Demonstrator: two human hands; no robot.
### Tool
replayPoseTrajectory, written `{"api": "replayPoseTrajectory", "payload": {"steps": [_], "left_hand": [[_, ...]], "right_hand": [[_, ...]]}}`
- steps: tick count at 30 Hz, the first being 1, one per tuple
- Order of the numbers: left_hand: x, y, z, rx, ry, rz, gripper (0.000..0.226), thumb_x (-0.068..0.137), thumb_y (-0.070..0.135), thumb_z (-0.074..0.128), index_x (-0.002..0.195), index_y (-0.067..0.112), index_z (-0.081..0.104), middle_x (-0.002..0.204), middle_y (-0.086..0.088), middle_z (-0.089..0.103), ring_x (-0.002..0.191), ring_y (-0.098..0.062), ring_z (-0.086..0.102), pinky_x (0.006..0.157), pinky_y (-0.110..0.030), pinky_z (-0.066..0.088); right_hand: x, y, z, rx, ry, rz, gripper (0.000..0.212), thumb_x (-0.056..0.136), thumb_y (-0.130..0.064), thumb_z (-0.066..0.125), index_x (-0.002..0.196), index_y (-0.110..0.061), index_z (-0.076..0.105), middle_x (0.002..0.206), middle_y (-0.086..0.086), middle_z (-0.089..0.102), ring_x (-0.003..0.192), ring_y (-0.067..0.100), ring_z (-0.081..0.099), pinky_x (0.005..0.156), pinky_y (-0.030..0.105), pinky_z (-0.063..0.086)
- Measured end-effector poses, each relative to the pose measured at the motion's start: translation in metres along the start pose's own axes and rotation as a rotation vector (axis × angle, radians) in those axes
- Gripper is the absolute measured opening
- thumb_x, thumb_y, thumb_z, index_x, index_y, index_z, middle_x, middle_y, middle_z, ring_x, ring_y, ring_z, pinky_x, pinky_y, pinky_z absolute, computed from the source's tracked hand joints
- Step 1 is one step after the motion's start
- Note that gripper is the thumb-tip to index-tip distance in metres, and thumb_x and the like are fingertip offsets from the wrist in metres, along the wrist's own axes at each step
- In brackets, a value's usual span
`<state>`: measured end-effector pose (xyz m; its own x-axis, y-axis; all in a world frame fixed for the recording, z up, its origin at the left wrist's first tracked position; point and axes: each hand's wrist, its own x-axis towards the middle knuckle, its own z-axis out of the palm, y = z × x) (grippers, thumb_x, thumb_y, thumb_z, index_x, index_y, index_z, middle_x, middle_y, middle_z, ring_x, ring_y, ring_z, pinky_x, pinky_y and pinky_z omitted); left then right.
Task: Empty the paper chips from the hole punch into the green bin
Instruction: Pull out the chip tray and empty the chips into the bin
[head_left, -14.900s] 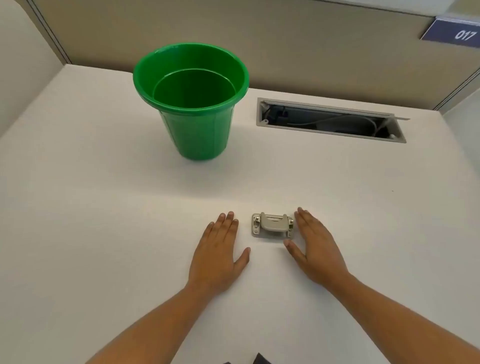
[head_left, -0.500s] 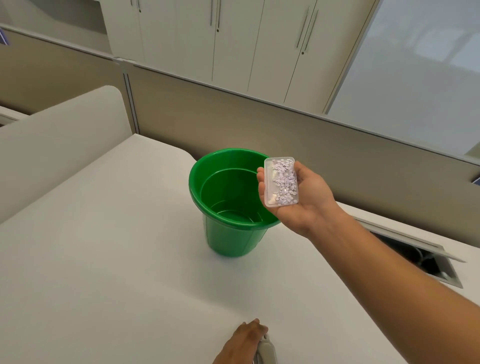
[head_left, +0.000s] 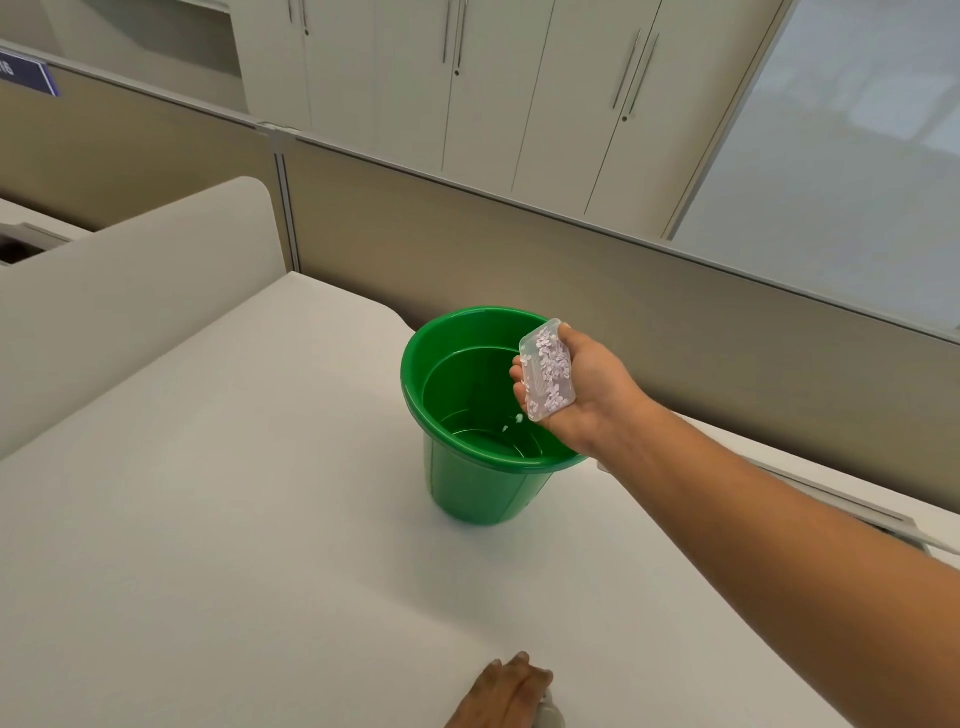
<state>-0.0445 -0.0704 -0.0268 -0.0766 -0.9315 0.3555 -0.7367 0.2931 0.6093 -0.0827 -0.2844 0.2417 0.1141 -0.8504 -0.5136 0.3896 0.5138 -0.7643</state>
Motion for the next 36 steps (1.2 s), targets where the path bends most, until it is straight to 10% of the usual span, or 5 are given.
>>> {"api": "replayPoseTrajectory", "payload": {"steps": [5, 8, 13, 36], "left_hand": [[0.006, 0.005, -0.003, 0.045, 0.063, 0.105, 0.060, 0.098, 0.032, 0.028, 0.068, 0.025, 0.080, 0.074, 0.010, 0.078, 0.083, 0.000, 0.075, 0.085, -0.024, 0.049], [0.010, 0.005, -0.001, 0.096, 0.118, 0.120, 0.063, 0.099, 0.028, 0.028, 0.063, 0.024, 0.080, 0.071, 0.010, 0.077, 0.075, -0.002, 0.077, 0.086, -0.022, 0.047], [0.000, 0.001, 0.006, 0.024, 0.133, 0.160, 0.028, 0.094, 0.030, 0.036, 0.096, 0.030, 0.065, 0.078, 0.014, 0.077, 0.083, 0.000, 0.076, 0.097, -0.019, 0.042], [-0.001, 0.010, -0.035, -0.019, -0.268, 0.108, 0.040, 0.096, 0.049, 0.025, 0.114, 0.029, 0.054, 0.099, 0.013, 0.077, 0.102, -0.001, 0.072, 0.098, -0.022, 0.043]], "right_hand": [[0.011, 0.003, -0.001, -0.221, 0.112, -0.106, 0.047, 0.090, -0.034, 0.066, 0.127, -0.004, 0.061, 0.114, 0.018, 0.069, 0.087, 0.026, 0.065, 0.074, 0.038, 0.055], [0.010, 0.001, 0.000, -0.498, 0.145, -0.217, 0.041, 0.086, -0.024, 0.073, 0.123, -0.008, 0.066, 0.120, 0.014, 0.070, 0.101, 0.029, 0.068, 0.096, 0.047, 0.053], [0.013, 0.004, 0.000, -0.785, 0.135, -0.314, 0.057, 0.076, -0.027, 0.081, 0.129, -0.016, 0.064, 0.128, 0.013, 0.066, 0.112, 0.031, 0.063, 0.102, 0.049, 0.049], [0.008, -0.010, -0.003, -1.506, 0.049, -0.665, 0.076, 0.066, -0.029, 0.088, 0.135, -0.018, 0.058, 0.127, 0.002, 0.068, 0.109, 0.019, 0.065, 0.098, 0.035, 0.053]]}}
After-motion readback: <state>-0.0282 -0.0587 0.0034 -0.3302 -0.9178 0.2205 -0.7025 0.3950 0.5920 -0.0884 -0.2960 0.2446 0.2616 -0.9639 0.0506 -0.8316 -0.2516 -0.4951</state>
